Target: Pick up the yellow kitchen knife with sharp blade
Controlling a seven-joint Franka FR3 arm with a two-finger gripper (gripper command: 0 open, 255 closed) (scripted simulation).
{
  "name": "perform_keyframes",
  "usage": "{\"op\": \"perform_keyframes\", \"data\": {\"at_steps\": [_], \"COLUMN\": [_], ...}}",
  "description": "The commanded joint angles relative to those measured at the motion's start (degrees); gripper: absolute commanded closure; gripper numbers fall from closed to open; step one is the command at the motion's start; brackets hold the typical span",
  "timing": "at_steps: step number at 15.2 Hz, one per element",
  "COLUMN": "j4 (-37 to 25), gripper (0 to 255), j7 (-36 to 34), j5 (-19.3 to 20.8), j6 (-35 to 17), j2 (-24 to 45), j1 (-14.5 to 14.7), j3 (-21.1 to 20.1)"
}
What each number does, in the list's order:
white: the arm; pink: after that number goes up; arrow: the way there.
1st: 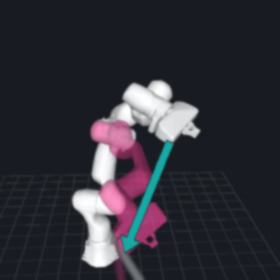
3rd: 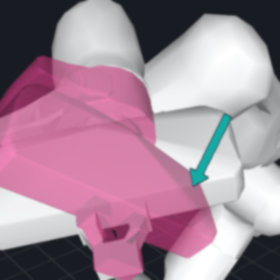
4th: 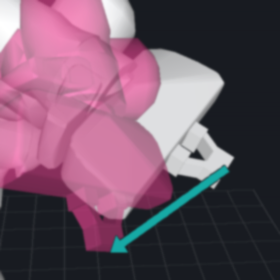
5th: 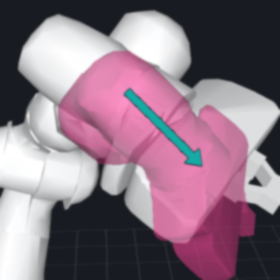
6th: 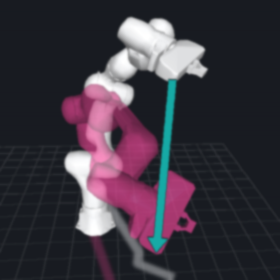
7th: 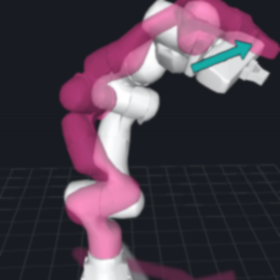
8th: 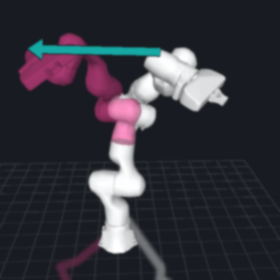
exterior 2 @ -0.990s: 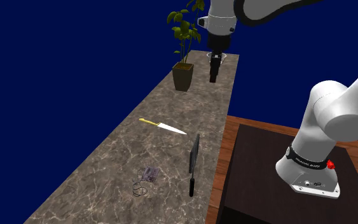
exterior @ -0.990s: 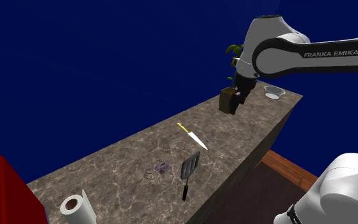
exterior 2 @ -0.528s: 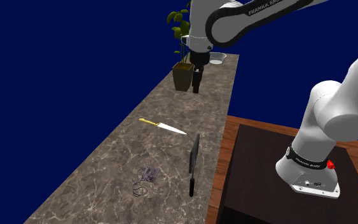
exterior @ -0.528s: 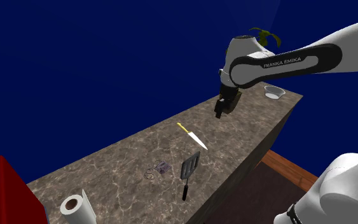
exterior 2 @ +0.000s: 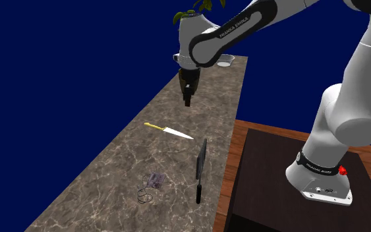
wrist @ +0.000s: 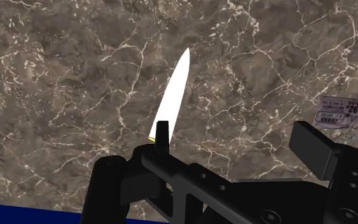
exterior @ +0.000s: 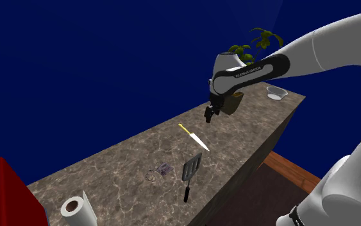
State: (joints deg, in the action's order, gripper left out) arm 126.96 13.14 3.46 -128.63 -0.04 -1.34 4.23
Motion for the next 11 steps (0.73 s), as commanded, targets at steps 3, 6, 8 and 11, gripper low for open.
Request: {"op": "perform_keyframes", "data": {"at_steps": [3,6,8,11], "j4": [-6.01,-11.07,-14.84,-21.12], "gripper": [0,0,0,0], "j7": [1.82,3.15,3.96,5.01], "j5": [-1.94,-3.41,-4.33,-5.53], "j6": [-3.08,-4.50,-5.07,-5.35], "j2": [9.47,16.28,20.85,27.77], "j1": [-0.54,-1.18,-1.69,-2.52], "j3": [0.26,0.11,-0.11,-0.55]}}
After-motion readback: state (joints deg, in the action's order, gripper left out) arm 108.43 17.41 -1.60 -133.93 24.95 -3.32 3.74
